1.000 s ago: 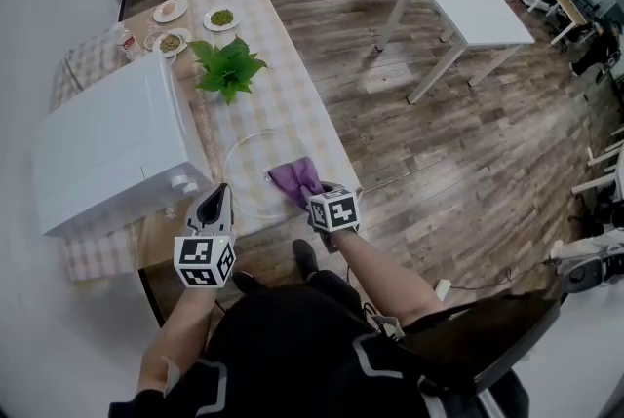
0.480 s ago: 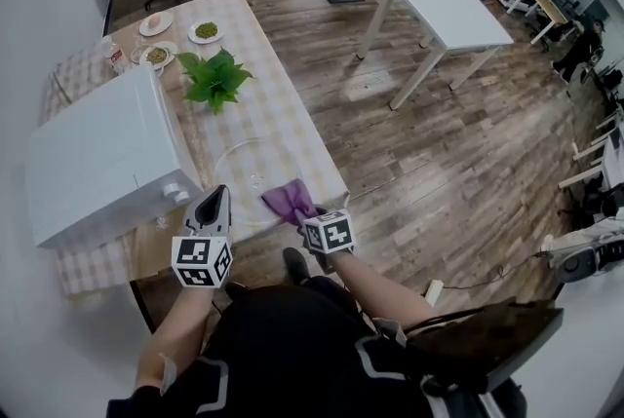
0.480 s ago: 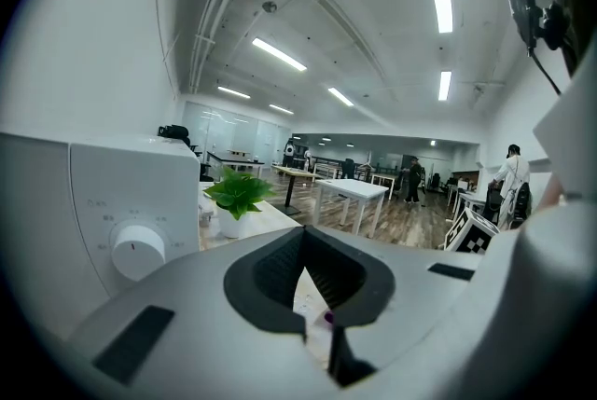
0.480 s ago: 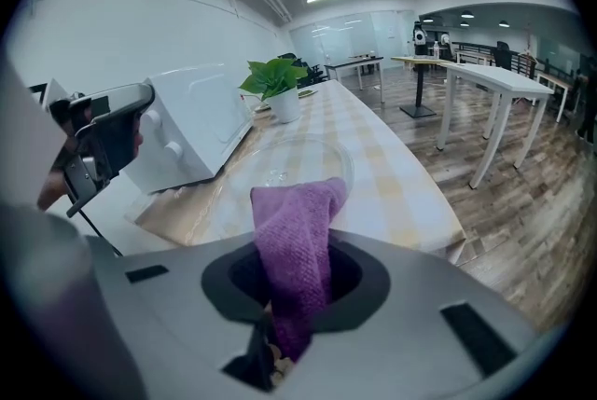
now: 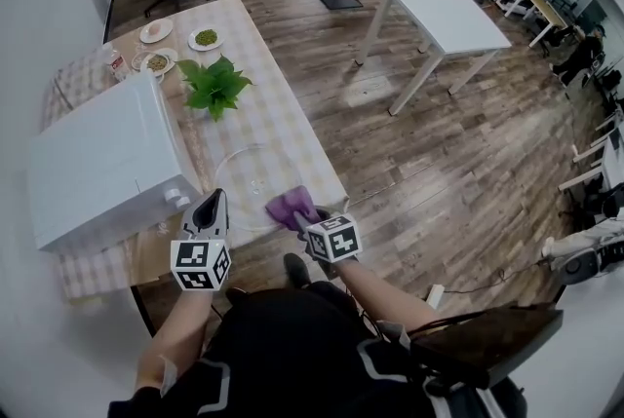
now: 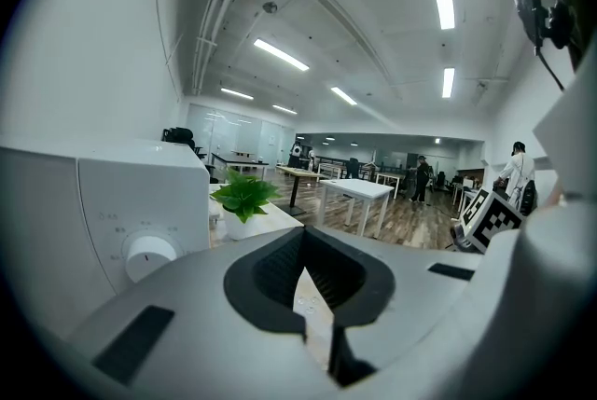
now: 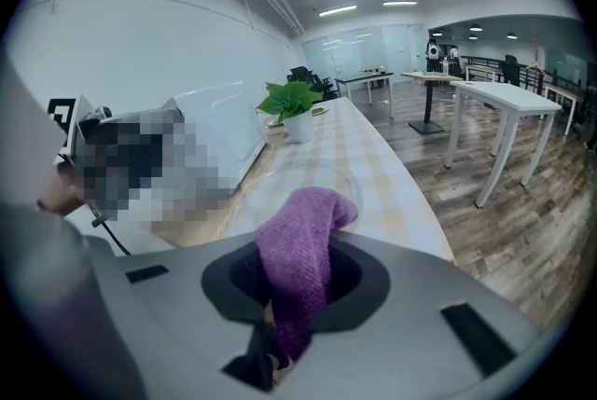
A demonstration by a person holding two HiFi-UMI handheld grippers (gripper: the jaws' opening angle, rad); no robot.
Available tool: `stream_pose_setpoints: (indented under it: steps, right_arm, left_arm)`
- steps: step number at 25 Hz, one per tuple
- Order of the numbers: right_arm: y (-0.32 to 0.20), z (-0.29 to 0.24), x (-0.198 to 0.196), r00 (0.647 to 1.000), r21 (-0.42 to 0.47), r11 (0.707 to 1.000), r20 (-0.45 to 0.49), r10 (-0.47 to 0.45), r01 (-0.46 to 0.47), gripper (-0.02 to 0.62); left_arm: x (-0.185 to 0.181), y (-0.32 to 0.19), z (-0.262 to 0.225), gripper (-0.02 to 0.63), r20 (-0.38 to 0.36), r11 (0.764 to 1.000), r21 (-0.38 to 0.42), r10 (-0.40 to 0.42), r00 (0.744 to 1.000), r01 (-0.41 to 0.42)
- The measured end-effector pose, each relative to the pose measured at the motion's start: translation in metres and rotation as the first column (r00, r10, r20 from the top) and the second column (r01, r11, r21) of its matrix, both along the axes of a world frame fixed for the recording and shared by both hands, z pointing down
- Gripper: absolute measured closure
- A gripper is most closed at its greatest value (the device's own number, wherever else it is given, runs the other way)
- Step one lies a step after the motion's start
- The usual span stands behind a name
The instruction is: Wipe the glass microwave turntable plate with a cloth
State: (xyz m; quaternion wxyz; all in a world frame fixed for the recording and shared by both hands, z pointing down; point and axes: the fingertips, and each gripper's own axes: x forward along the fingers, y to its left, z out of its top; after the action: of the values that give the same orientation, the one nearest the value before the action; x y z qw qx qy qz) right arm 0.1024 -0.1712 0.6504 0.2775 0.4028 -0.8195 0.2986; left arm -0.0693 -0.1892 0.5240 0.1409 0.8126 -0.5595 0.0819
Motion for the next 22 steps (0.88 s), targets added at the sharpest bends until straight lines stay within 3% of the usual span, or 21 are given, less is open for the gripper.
stream_pose_setpoints:
  steps: [7,12,22]
  right_arm:
    - [-0.025,-0.063,-0.022,0.997,0.144,0.989,0.053,-0.049,0.041,0.526]
    - [-0.042,-0.113,-0.038,0.99,0.23,0.973,0.128,-0.065,0.034,0.525]
    - [-0.058,-0.192,-0.07,0.965,0.404,0.907,0.168,-0.2,0.118,0.525]
  left_arm:
    - [-0.007,0.001,-0.02,0.6,-0.012,1.0,0.019,0.0,1.0,0.0]
    - [-0.013,0.005,-0.038,0.6,0.033,0.998,0.058,-0.029,0.999,0.027]
    - [-0.034,0.007,-0.087,0.6,0.028,0.983,0.138,-0.129,0.991,0.124]
